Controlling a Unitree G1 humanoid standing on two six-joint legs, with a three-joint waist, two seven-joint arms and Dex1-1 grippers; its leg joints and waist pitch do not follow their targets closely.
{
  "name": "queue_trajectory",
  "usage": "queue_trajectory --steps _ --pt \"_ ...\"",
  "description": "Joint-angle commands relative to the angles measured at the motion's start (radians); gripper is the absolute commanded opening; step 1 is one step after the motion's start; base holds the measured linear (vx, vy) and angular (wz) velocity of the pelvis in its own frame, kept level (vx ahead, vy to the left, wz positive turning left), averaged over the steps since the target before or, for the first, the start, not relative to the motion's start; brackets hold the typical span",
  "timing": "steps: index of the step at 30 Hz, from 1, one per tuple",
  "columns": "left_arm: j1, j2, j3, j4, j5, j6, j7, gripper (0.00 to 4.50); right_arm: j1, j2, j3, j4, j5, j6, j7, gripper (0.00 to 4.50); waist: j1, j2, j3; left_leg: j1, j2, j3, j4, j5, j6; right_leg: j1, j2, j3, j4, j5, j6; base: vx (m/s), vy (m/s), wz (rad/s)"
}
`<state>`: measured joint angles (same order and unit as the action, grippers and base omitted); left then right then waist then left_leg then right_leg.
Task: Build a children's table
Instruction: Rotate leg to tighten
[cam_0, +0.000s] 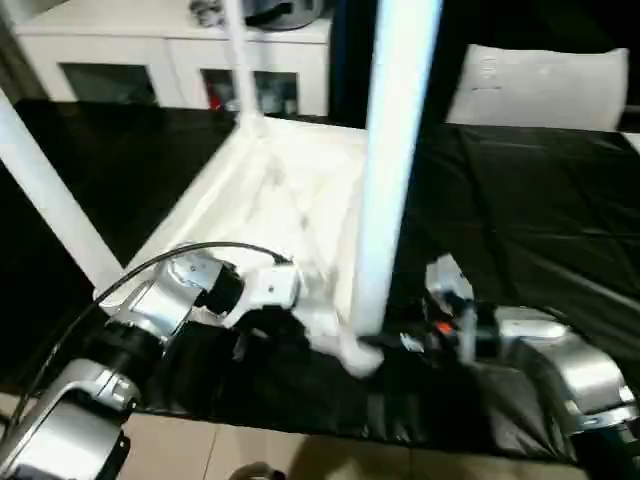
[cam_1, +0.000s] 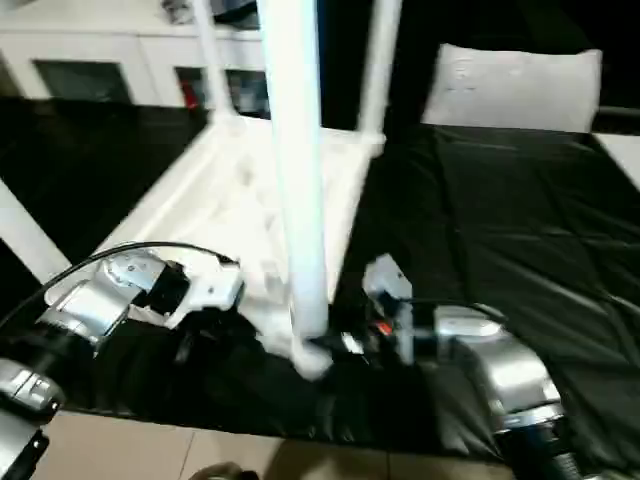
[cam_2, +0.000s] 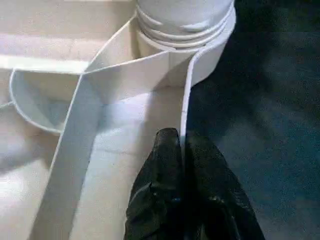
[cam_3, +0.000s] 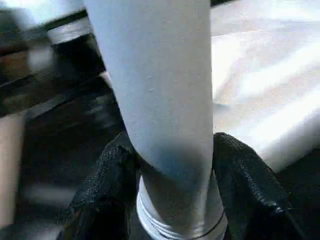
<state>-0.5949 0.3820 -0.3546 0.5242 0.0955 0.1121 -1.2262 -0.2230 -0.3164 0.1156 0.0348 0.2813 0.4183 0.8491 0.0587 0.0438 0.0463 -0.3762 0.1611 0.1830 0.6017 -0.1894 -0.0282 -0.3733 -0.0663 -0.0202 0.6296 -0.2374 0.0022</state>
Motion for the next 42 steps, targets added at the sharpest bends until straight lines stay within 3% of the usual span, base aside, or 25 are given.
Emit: queue_trajectory --steps 1,5,8,9,12,13,15,17,20,21,22,23,29,32,37,39,42 --pt "0.015 -0.090 -0.018 -0.052 -0.017 0.072 0.101 0.00 -0.028 0.065 0.032 0.007 -0.027 0.047 -0.125 1.94 -0.005 -0.013 -0.039 0.014 0.066 -0.044 -0.098 -0.323 -0.056 0.020 -0.087 0.036 -0.101 -0.408 -0.176 0.000 0.000 0.00" --pt "-0.019 -0.191 0.027 -0.035 0.005 0.166 0.287 0.00 -0.060 0.170 0.014 0.033 -0.077 0.104 -0.317 1.93 -0.022 -0.015 -0.042 0.020 0.063 -0.040 -0.093 -0.318 -0.043 0.011 -0.084 0.041 -0.106 -0.351 -0.187 0.000 0.000 0.00" --pt "-0.046 -0.245 0.048 -0.015 0.026 0.199 0.388 0.00 -0.091 0.242 -0.013 0.069 -0.125 0.135 -0.457 1.93 -0.023 -0.016 -0.046 0.017 0.061 -0.037 -0.090 -0.273 -0.031 0.016 -0.081 0.042 -0.104 -0.281 -0.196 0.000 0.000 0.00" --pt "-0.052 -0.257 0.051 -0.011 0.029 0.205 0.403 0.00 -0.096 0.259 -0.018 0.078 -0.124 0.118 -0.475 2.49 -0.024 -0.010 -0.048 0.015 0.059 -0.035 -0.088 -0.244 -0.024 0.018 -0.080 0.042 -0.100 -0.238 -0.199 0.000 0.000 0.00" --pt "-0.065 -0.267 0.048 -0.004 0.037 0.206 0.417 0.00 -0.093 0.276 -0.032 0.071 -0.117 0.079 -0.497 2.63 -0.021 -0.010 -0.052 0.013 0.061 -0.033 -0.086 -0.207 -0.010 0.022 -0.078 0.042 -0.096 -0.151 -0.202 0.000 0.000 0.00" --pt "-0.068 -0.262 0.046 0.001 0.041 0.196 0.417 0.00 -0.087 0.273 -0.035 0.061 -0.115 0.070 -0.492 2.63 -0.019 -0.008 -0.057 0.012 0.060 -0.032 -0.083 -0.175 0.000 0.026 -0.077 0.041 -0.090 -0.078 -0.213 0.000 0.000 0.00" --pt "-0.073 -0.250 0.045 0.010 0.046 0.174 0.412 0.00 -0.075 0.265 -0.043 0.037 -0.114 0.055 -0.475 2.92 -0.013 -0.005 -0.070 0.007 0.059 -0.031 -0.068 -0.048 0.044 0.034 -0.073 0.038 -0.066 0.158 -0.236 0.000 0.000 0.00" --pt "-0.074 -0.231 0.044 0.020 0.046 0.144 0.391 0.00 -0.066 0.243 -0.055 0.018 -0.109 0.037 -0.448 3.04 -0.009 -0.003 -0.067 0.002 0.056 -0.030 -0.066 -0.031 0.078 0.034 -0.075 0.034 -0.064 0.218 -0.251 0.000 0.000 0.00" --pt "-0.074 -0.205 0.041 0.039 0.036 0.084 0.343 0.00 -0.057 0.203 -0.076 -0.002 -0.082 0.013 -0.392 3.24 -0.007 -0.006 -0.064 0.006 0.061 -0.029 -0.070 -0.092 0.080 0.036 -0.079 0.034 -0.072 0.146 -0.258 0.000 0.000 0.00" --pt "-0.070 -0.181 0.028 0.048 0.029 0.013 0.284 0.00 -0.047 0.158 -0.067 -0.022 -0.061 -0.008 -0.312 3.39 -0.003 -0.004 -0.063 0.009 0.065 -0.030 -0.071 -0.116 0.072 0.036 -0.079 0.034 -0.075 0.103 -0.253 0.000 0.000 0.00" --pt "-0.070 -0.161 0.016 0.058 0.032 -0.020 0.250 0.00 -0.039 0.116 -0.055 -0.036 -0.047 -0.021 -0.243 3.51 0.000 -0.010 -0.063 0.009 0.065 -0.030 -0.072 -0.122 0.073 0.040 -0.078 0.034 -0.077 0.097 -0.250 0.000 0.000 0.00" --pt "-0.072 -0.153 0.012 0.063 0.037 -0.027 0.244 0.00 -0.036 0.101 -0.049 -0.040 -0.042 -0.022 -0.219 3.51 0.002 -0.006 -0.063 0.009 0.066 -0.030 -0.071 -0.119 0.076 0.038 -0.079 0.035 -0.073 0.105 -0.252 0.000 0.000 0.00" --pt "-0.095 -0.080 -0.031 0.123 0.010 -0.189 0.021 0.00 -0.030 -0.084 -0.004 -0.036 -0.008 -0.049 0.075 3.99 0.011 -0.010 -0.059 0.012 0.070 -0.026 -0.072 -0.138 0.075 0.034 -0.083 0.034 -0.078 0.026 -0.264 0.000 0.000 0.00" --pt "-0.100 -0.066 -0.046 0.133 -0.008 -0.223 -0.064 0.00 -0.041 -0.135 0.014 -0.033 0.010 -0.041 0.162 4.34 0.021 -0.011 -0.062 0.013 0.074 -0.024 -0.068 -0.118 0.085 0.033 -0.083 0.032 -0.071 0.063 -0.277 0.000 0.000 0.00" --pt "-0.091 -0.028 -0.103 0.099 -0.029 -0.257 -0.244 0.00 -0.072 -0.205 0.053 -0.019 0.051 -0.028 0.335 4.34 0.052 -0.007 -0.067 0.017 0.079 -0.020 -0.061 -0.095 0.108 0.026 -0.087 0.027 -0.061 0.112 -0.302 0.000 0.000 0.00" --pt "-0.091 -0.021 -0.113 0.097 -0.030 -0.262 -0.276 0.00 -0.081 -0.209 0.061 -0.009 0.055 -0.034 0.364 4.34 0.062 -0.008 -0.067 0.023 0.082 -0.017 -0.062 -0.106 0.103 0.019 -0.088 0.024 -0.062 0.102 -0.305 0.000 0.000 0.00" --pt "-0.098 -0.015 -0.121 0.108 -0.022 -0.288 -0.304 0.00 -0.091 -0.214 0.071 0.004 0.068 -0.030 0.402 4.18 0.074 -0.007 -0.065 0.018 0.083 -0.018 -0.066 -0.130 0.087 0.021 -0.092 0.020 -0.063 0.048 -0.296 0.000 0.000 0.00"
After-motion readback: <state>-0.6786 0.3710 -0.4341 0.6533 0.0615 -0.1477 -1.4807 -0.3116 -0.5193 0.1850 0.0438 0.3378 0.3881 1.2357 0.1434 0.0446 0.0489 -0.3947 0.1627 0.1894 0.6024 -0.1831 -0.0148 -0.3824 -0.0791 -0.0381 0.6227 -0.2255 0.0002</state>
